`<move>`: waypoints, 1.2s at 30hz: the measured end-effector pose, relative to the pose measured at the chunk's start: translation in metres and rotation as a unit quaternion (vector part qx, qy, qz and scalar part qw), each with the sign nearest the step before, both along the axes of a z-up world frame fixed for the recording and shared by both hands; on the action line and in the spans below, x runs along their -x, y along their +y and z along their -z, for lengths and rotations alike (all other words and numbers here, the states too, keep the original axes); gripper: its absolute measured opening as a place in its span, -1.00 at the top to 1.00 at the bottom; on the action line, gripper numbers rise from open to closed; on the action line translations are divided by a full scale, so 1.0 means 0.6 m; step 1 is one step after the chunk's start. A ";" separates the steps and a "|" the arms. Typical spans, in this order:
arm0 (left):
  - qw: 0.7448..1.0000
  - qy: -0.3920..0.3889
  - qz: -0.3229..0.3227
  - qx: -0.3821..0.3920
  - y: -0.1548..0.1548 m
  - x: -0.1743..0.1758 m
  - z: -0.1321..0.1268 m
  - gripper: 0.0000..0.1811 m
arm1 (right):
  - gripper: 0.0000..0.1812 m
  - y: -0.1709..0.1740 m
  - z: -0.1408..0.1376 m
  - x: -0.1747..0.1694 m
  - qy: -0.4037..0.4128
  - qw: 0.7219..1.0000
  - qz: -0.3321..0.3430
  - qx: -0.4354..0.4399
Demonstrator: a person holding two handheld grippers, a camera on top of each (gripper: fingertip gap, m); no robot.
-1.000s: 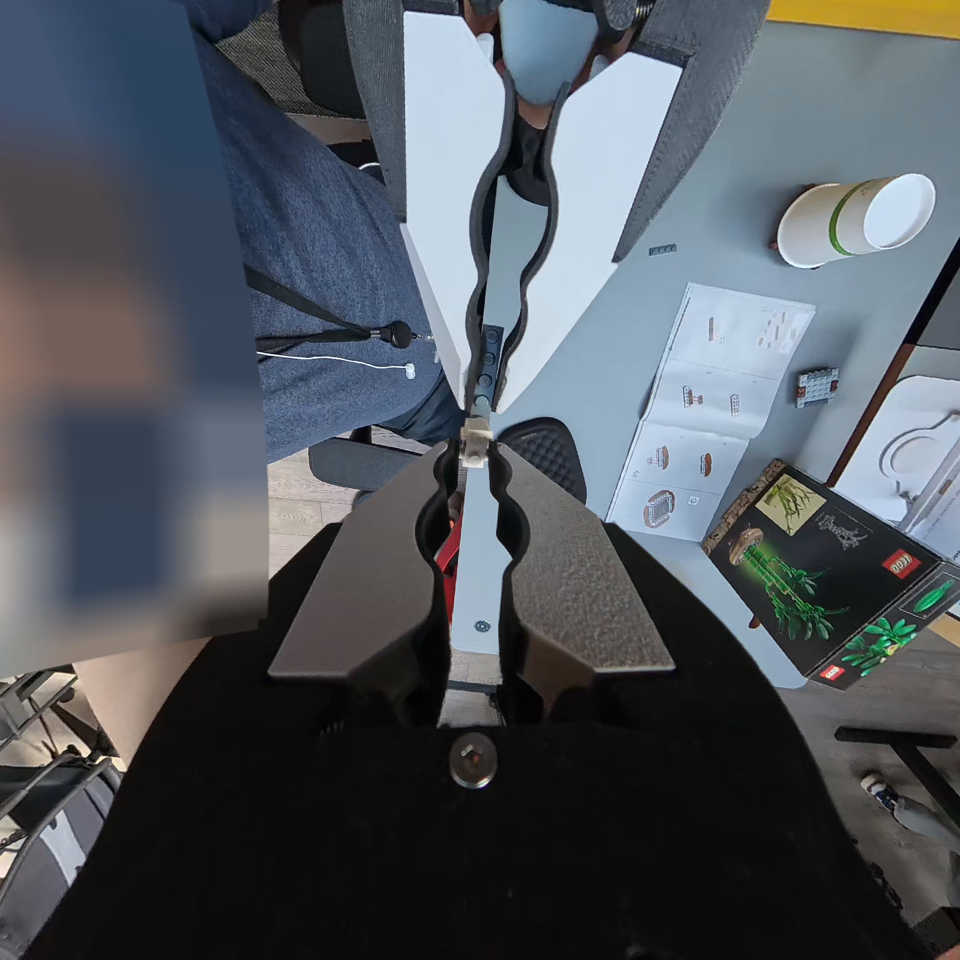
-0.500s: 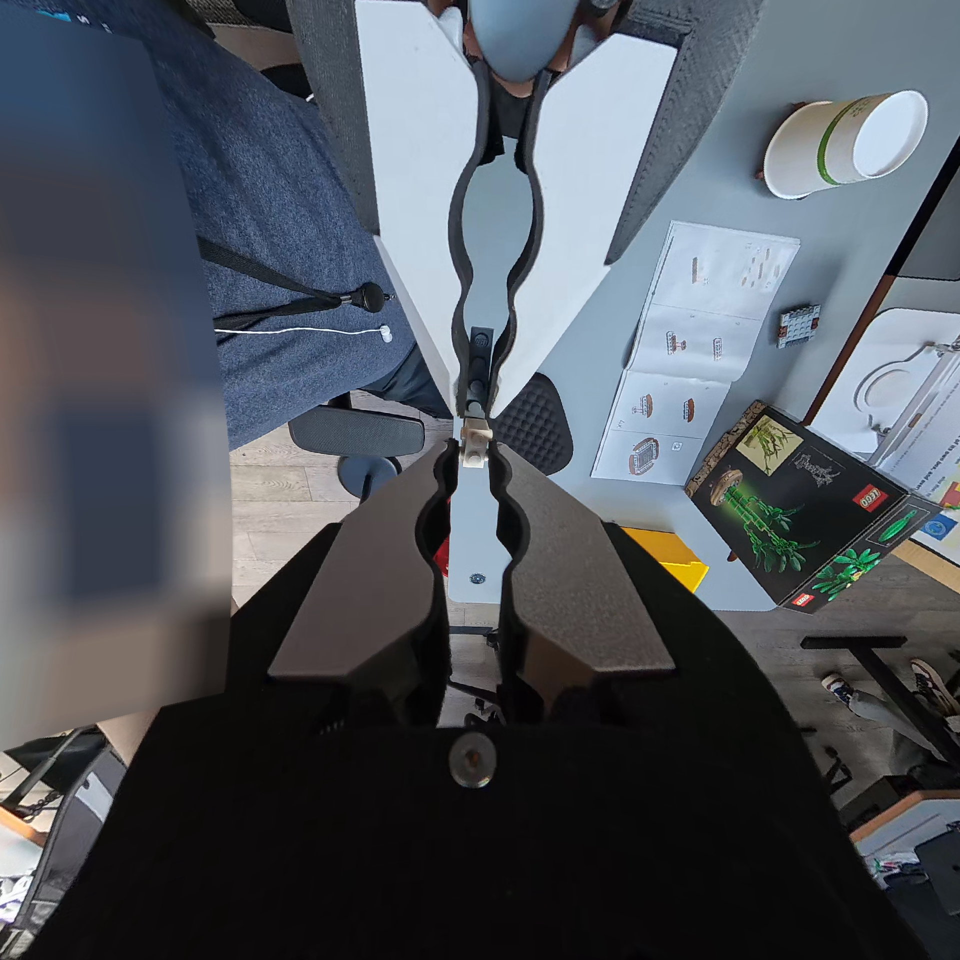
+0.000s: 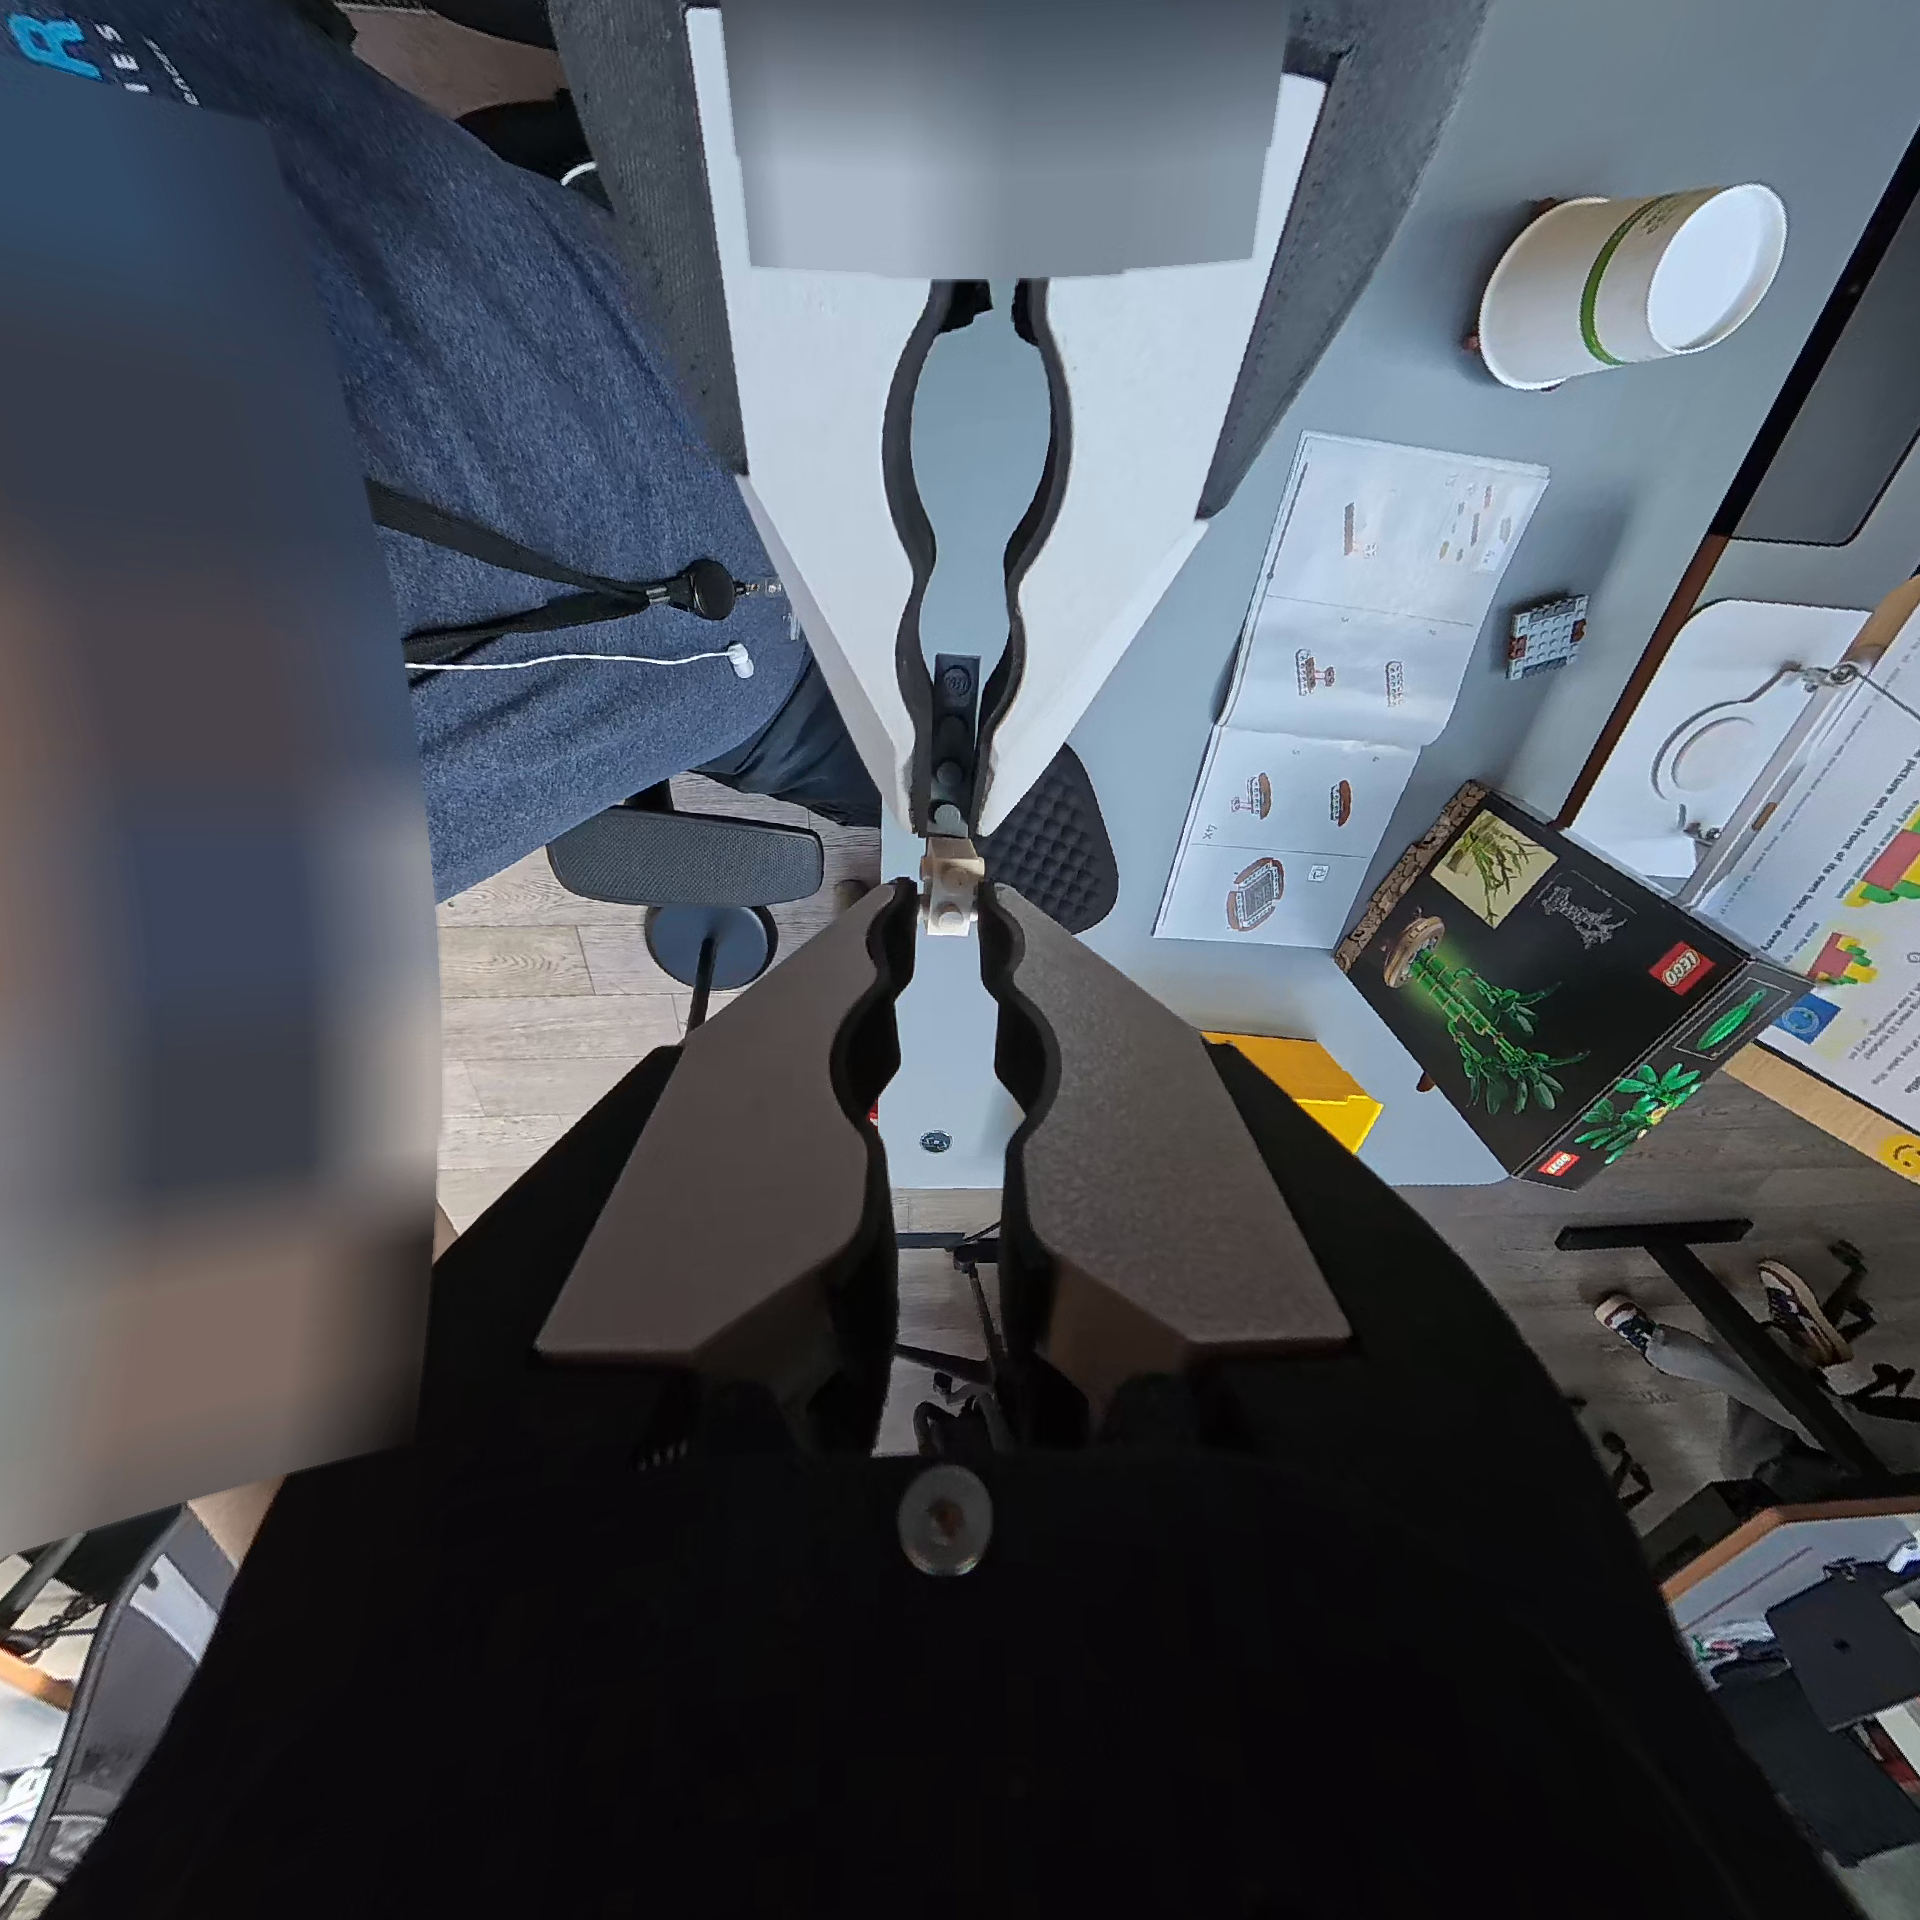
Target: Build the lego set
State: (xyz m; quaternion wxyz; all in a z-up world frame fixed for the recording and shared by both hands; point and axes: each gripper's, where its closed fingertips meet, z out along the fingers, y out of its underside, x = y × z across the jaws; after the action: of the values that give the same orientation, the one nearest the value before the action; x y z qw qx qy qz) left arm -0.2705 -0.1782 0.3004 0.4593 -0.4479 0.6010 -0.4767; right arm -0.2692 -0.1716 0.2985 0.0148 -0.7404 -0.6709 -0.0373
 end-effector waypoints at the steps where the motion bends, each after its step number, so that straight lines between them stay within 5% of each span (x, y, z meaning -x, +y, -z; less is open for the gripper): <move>1: 1.000 -0.002 0.001 0.002 0.000 0.001 -0.001 0.94 | 0.89 0.000 -0.001 0.001 0.001 1.000 -0.001 -0.002; 36: 1.000 -0.021 -0.014 0.007 0.005 0.009 -0.015 0.94 | 0.86 0.012 -0.011 0.008 0.016 0.996 -0.044 -0.071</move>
State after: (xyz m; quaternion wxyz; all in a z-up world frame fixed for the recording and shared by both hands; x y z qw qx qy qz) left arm -0.2758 -0.1754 0.3097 0.4756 -0.4493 0.5814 -0.4836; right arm -0.2740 -0.1645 0.3049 0.0794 -0.7081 -0.6979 -0.0720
